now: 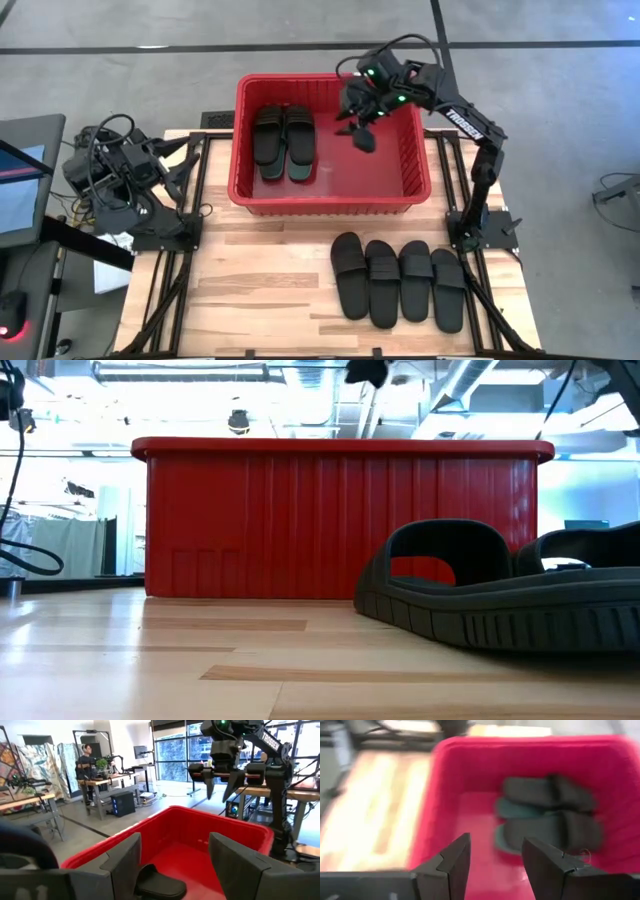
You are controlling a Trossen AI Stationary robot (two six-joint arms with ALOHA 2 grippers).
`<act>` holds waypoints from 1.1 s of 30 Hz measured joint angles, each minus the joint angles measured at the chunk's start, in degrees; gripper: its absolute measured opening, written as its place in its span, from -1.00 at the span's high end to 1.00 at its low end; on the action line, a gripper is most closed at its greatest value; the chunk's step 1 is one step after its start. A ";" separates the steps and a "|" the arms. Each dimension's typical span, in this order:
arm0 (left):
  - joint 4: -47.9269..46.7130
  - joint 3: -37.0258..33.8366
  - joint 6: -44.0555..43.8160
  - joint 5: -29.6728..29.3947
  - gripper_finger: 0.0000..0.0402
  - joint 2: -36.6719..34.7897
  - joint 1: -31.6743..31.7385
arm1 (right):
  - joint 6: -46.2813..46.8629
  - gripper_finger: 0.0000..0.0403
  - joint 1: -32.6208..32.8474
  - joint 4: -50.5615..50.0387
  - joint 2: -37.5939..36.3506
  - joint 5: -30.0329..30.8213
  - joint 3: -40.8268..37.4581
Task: Pick and place slides into bin
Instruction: Put the black slide into the red bin
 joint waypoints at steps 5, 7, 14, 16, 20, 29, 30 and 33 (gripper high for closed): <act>4.47 0.00 -1.63 -0.11 -0.10 4.87 0.24 | -4.76 0.19 -0.10 -8.42 -2.49 -9.42 -0.02; 6.00 0.00 -3.11 -0.09 -0.10 6.70 1.43 | -7.07 0.19 -0.15 -10.37 -3.58 -12.25 -0.02; 16.22 0.00 -2.16 -0.29 -0.10 13.30 7.38 | -9.61 0.19 -1.30 -11.18 -8.42 -19.59 -0.04; 17.92 0.00 -2.02 -0.45 -0.10 14.99 9.33 | -9.12 0.19 -1.39 -11.12 -10.20 -19.67 -0.04; 19.97 0.00 -2.36 -0.44 -0.10 17.97 12.48 | -5.81 0.19 -1.42 -10.16 -12.96 -19.18 -0.04; 26.42 0.00 -2.40 2.47 -0.10 23.27 18.86 | 2.95 0.28 0.70 -10.59 -21.77 -7.97 -0.07; 27.35 0.00 -2.38 2.81 -0.10 23.75 19.38 | 3.74 0.30 0.99 -10.59 -22.99 -6.84 -0.07; 30.49 0.00 -0.53 4.36 -0.10 24.97 20.89 | 6.26 0.36 1.63 -10.55 -26.95 -3.96 -0.07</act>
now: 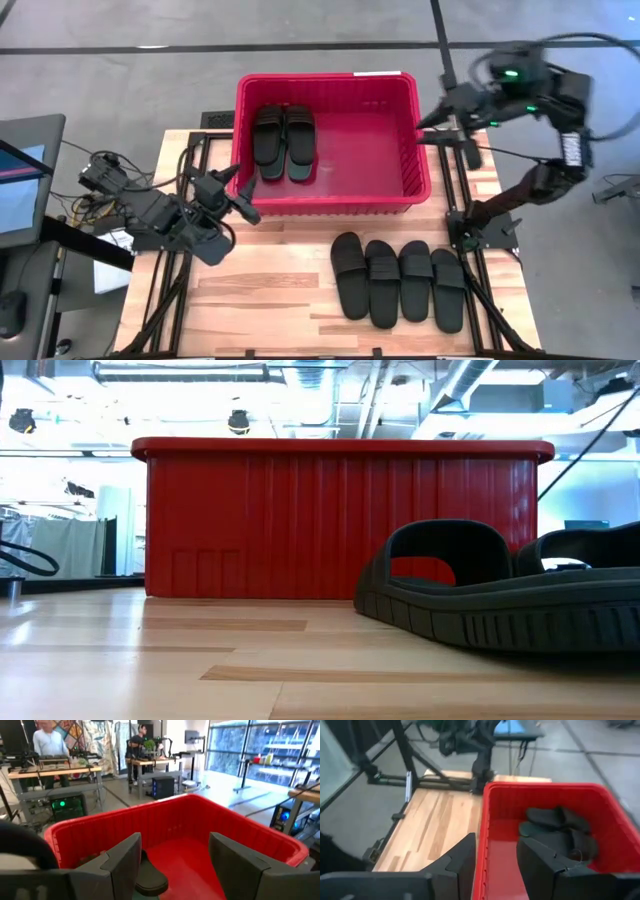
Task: Pick and place slides into bin
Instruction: Put the black slide into the red bin
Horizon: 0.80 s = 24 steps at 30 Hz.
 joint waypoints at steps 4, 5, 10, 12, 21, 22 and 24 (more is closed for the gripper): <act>3.32 0.00 2.67 2.82 -0.10 1.47 2.16 | 3.92 0.43 1.63 0.03 -5.11 4.70 -0.08; 3.82 0.00 3.22 3.42 -0.10 1.67 2.69 | 4.88 0.44 2.14 0.20 -6.40 6.21 -0.42; 5.60 -0.02 3.71 5.84 -0.10 2.58 5.37 | 10.16 0.47 4.42 0.22 -12.04 13.96 -2.95; 6.47 -0.02 3.89 6.56 -0.10 2.44 6.51 | 12.08 0.47 5.04 0.33 -14.39 16.12 -5.12; 14.60 -0.02 11.90 9.94 -0.10 2.52 10.29 | 18.84 0.47 5.00 5.82 -25.56 19.79 -21.00; 15.89 -0.02 13.04 10.50 -0.10 2.75 10.71 | 19.43 0.47 5.02 6.81 -26.96 19.92 -23.27; 18.88 0.00 15.67 11.50 -0.10 3.37 11.59 | 20.69 0.47 4.99 8.31 -29.93 20.58 -27.85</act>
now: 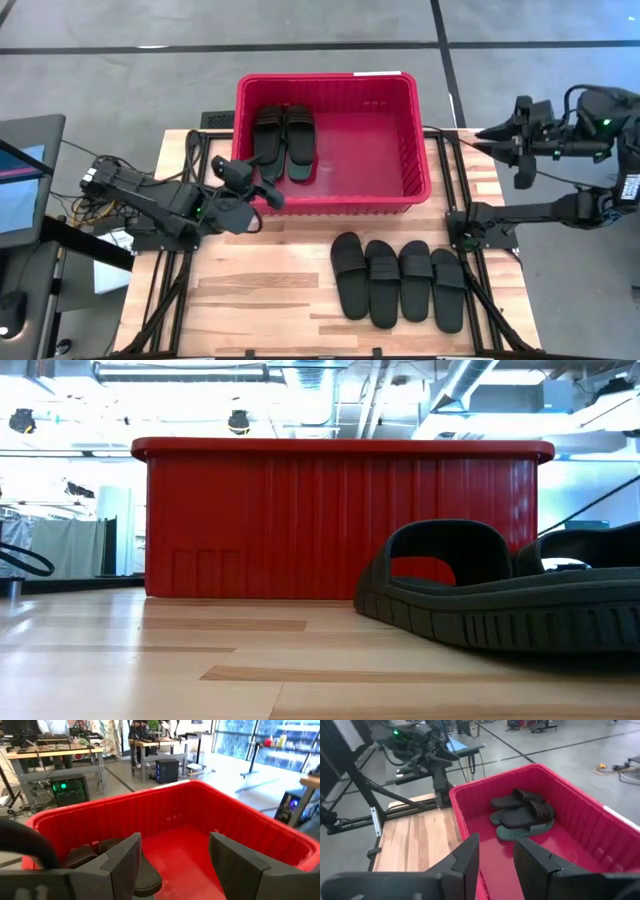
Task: Pick and place slides into bin
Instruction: Put the black slide into the red bin
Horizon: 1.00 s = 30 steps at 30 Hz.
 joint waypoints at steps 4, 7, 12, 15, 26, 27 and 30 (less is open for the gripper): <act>6.20 0.00 6.57 4.24 -0.10 1.82 1.29 | 2.43 0.47 0.00 3.95 -5.90 0.40 -9.03; 12.11 -0.02 11.57 8.59 -0.10 3.82 2.72 | 3.98 0.47 0.00 8.21 -10.16 0.35 -15.23; 22.79 -0.02 20.67 16.79 -0.10 6.88 4.54 | 6.72 0.47 0.00 13.45 -16.44 0.18 -23.65; 27.61 -0.02 24.22 21.06 -0.10 8.41 5.45 | 8.44 0.47 0.00 16.26 -19.65 0.13 -27.69; 30.48 0.00 25.21 27.02 -0.10 9.15 6.90 | 10.62 0.47 -0.02 24.61 -27.27 -2.69 -37.98; 30.45 0.00 25.20 27.14 -0.10 9.26 6.90 | 10.62 0.47 -0.02 24.79 -27.64 -2.71 -38.59; 30.45 -0.01 24.60 27.92 -0.10 9.29 6.90 | 10.62 0.47 -0.02 25.26 -28.91 -3.05 -40.62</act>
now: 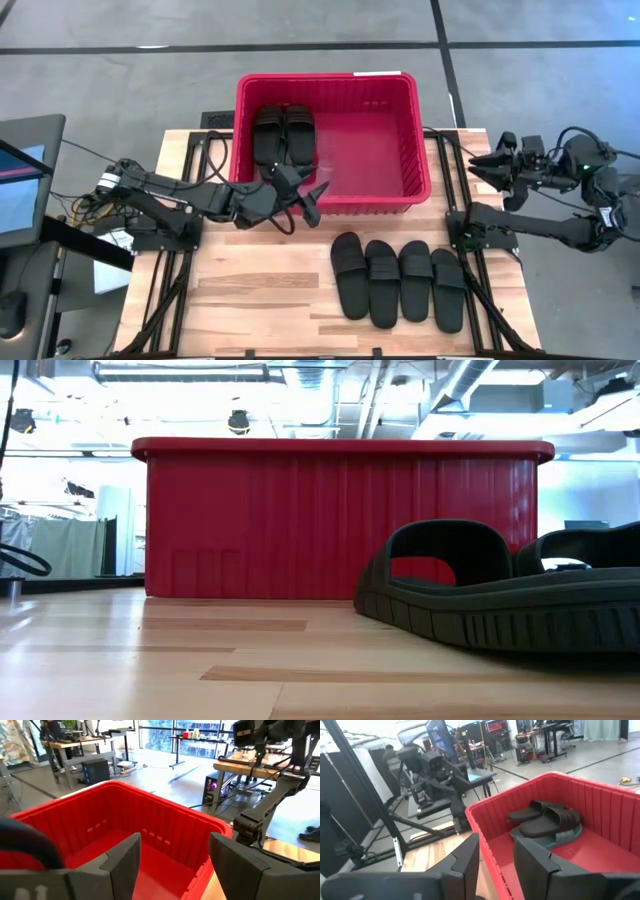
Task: Pick and place slides into bin
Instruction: Put the black slide into the red bin
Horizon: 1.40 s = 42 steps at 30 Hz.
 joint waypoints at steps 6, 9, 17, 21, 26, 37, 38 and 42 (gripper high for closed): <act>-0.08 0.00 -0.86 0.55 -0.10 0.00 -0.01 | 1.23 0.47 0.00 2.79 -2.22 -1.39 -4.57; -0.17 -0.01 -0.93 0.55 -0.10 0.00 -0.02 | 1.60 0.47 0.00 4.67 -3.42 -2.68 -6.96; -0.22 -0.01 -0.97 0.55 -0.10 0.00 -0.02 | 4.88 0.47 0.00 8.17 -5.68 -6.87 -12.50; -0.25 0.00 -0.99 0.55 -0.10 -0.01 -0.03 | 5.41 0.47 0.03 9.69 -6.20 -8.96 -14.49; -0.33 0.01 -1.01 1.10 -0.10 -0.02 -0.04 | 6.34 0.47 0.09 14.60 -6.31 -12.83 -17.93; -1.17 -0.01 -1.73 9.63 -0.10 0.00 -0.04 | 8.70 0.47 5.16 22.52 -6.29 -17.57 -24.97; -1.45 -0.01 -2.06 9.62 -0.10 0.00 -0.04 | 8.82 0.47 6.02 23.09 -6.26 -17.66 -25.45; -1.68 0.00 -2.42 9.60 -0.10 0.02 0.00 | 9.19 0.47 9.76 24.06 -6.26 -17.74 -26.18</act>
